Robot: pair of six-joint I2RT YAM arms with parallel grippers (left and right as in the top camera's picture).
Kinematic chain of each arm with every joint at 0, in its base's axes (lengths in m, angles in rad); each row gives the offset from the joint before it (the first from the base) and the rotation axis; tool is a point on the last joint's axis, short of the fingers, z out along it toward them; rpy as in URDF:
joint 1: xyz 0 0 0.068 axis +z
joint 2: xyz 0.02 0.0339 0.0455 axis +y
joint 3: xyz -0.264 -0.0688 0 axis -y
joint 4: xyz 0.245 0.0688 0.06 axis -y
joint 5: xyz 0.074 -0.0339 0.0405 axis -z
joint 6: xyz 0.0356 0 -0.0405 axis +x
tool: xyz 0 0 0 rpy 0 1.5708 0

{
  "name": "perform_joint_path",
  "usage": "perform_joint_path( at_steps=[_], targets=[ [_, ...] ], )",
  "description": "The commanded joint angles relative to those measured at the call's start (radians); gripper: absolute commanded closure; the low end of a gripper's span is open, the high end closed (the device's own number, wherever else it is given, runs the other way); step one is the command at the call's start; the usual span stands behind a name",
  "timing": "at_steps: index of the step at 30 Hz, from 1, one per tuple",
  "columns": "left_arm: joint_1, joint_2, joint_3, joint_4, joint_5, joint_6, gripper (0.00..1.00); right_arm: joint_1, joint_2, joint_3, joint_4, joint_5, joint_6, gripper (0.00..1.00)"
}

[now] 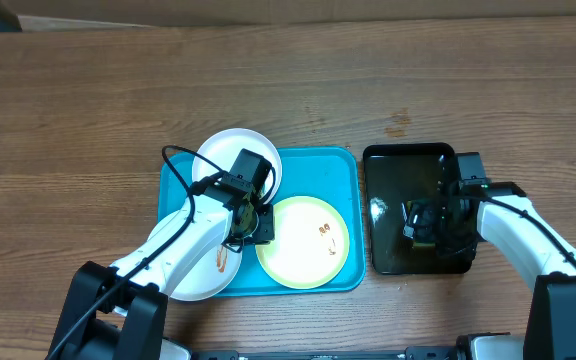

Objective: Clean dirty plates on tray and stack at the side

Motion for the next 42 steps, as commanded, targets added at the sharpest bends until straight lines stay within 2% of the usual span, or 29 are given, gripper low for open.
perform_joint_path(
  at_steps=[1, 8, 13, 15, 16, 17, 18, 19, 23, 24, 25, 26, 28, 32, 40, 41, 42],
  targets=[
    [-0.007, 0.007, -0.007, 0.003, -0.018, -0.013, 0.69, 0.021, 0.008, -0.029, 0.027, -0.001, 0.005, 0.11],
    [-0.007, 0.007, -0.008, 0.003, -0.028, -0.013, 0.72, 0.039, 0.008, -0.029, 0.039, -0.001, 0.005, 0.16],
    [-0.007, 0.007, -0.023, 0.024, -0.028, -0.013, 0.74, 0.039, 0.008, -0.029, 0.06, -0.002, 0.008, 0.25],
    [-0.007, 0.007, -0.035, 0.038, -0.029, -0.013, 0.75, 0.039, 0.008, -0.029, 0.064, -0.002, 0.009, 0.37],
    [-0.007, 0.007, -0.039, 0.045, -0.029, -0.013, 0.75, 0.039, 0.008, -0.029, 0.064, -0.002, 0.008, 0.48],
    [-0.007, 0.007, -0.042, 0.048, -0.029, -0.013, 0.75, 0.039, 0.008, -0.029, 0.063, -0.003, 0.008, 0.75],
    [-0.007, 0.007, -0.042, 0.051, -0.029, -0.013, 0.75, 0.039, 0.008, -0.029, 0.06, -0.008, 0.008, 0.89],
    [-0.007, 0.007, -0.042, 0.055, -0.029, -0.013, 0.75, 0.039, 0.008, -0.029, 0.055, -0.02, 0.008, 0.96],
    [-0.007, 0.007, -0.042, 0.064, -0.029, -0.013, 0.75, 0.038, 0.008, -0.008, 0.027, -0.055, 0.007, 0.96],
    [-0.007, 0.007, -0.042, 0.064, -0.029, -0.013, 0.74, 0.038, 0.008, 0.007, 0.016, -0.051, 0.007, 0.63],
    [-0.007, 0.007, -0.042, 0.064, -0.029, -0.013, 0.74, 0.037, 0.008, 0.021, 0.01, -0.046, 0.006, 0.4],
    [-0.007, 0.007, -0.042, 0.063, -0.029, -0.013, 0.73, 0.035, 0.008, 0.037, 0.007, -0.039, 0.003, 0.32],
    [-0.007, 0.007, -0.042, 0.06, -0.029, -0.013, 0.71, 0.035, 0.008, 0.058, 0.014, -0.009, 0.003, 0.23],
    [-0.007, 0.007, -0.042, 0.059, -0.029, -0.013, 0.7, 0.035, 0.014, 0.061, 0.098, 0.06, 0.004, 0.21],
    [-0.007, 0.007, -0.042, 0.059, -0.028, -0.013, 0.7, 0.036, 0.041, 0.035, 0.18, 0.062, 0.004, 0.23],
    [-0.007, 0.007, -0.042, 0.06, -0.028, -0.013, 0.69, 0.036, 0.044, 0.027, 0.198, 0.062, 0.004, 0.25],
    [-0.007, 0.007, -0.042, 0.06, -0.028, -0.013, 0.69, 0.036, 0.045, 0.021, 0.211, 0.063, 0.004, 0.39]
  ],
)
